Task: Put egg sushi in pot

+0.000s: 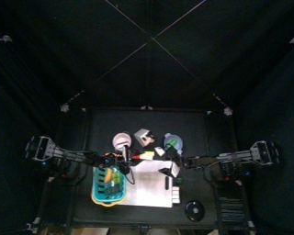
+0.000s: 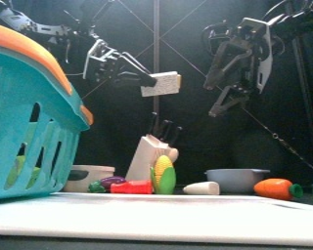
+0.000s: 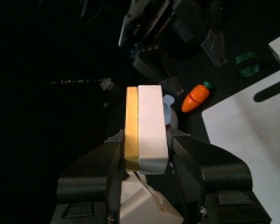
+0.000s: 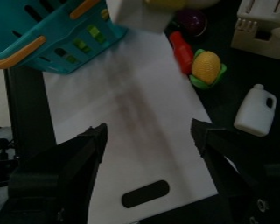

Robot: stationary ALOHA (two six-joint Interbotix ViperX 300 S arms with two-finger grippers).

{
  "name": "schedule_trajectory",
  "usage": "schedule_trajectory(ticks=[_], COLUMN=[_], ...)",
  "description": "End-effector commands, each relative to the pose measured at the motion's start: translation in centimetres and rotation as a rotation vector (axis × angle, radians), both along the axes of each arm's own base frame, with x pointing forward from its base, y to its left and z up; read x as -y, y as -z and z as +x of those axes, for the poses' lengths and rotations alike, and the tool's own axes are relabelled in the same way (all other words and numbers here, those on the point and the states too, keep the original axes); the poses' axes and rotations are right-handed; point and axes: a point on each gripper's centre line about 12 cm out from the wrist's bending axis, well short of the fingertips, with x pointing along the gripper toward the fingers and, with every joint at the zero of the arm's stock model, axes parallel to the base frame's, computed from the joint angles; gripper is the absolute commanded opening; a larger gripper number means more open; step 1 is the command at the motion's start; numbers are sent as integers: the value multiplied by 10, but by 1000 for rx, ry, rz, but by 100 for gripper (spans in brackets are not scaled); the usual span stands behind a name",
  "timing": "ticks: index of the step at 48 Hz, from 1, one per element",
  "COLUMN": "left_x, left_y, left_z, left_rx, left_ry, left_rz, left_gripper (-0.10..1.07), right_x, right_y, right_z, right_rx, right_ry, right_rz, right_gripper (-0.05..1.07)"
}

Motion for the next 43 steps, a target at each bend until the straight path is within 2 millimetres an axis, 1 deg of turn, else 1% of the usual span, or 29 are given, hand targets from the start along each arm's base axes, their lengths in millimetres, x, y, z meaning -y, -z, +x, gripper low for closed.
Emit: schedule_trajectory(ticks=[1, 6, 13, 18, 22, 27, 31, 38, 43], left_x=[-12, -27, -49, -59, -67, -77, -81, -88, -96], left_y=[-22, -32, -38, -36, -30, -15, -5, 6, 14], left_z=[-16, -36, -70, -88, -100, -108, -112, -116, -119], left_rx=[55, 86, 119, 117, 106, 55, 4, -55, -82], left_ry=[-36, -81, -157, -201, -245, -302, -326, -362, -405], left_rz=[-97, -194, -289, -338, -383, -477, -544, -609, -658], left_gripper=[66, 66, 66, 66, 66, 66, 66, 66, 66], right_x=[1, 1, 2, 7, 11, 13, 13, 14, 15], right_y=[-10, -9, -8, -7, -6, -6, -4, -2, 0], right_z=[-1, -1, -2, -1, -1, -1, 0, 0, 1], right_rx=[32, 29, 27, 23, 21, 18, 14, 6, 1], right_ry=[3, 4, 5, 20, 32, 39, 39, 42, 45], right_rz=[2, 3, -1, -4, -4, -4, -4, -4, -5], right_gripper=[104, 104, 104, 104, 104, 104, 104, 104, 104])
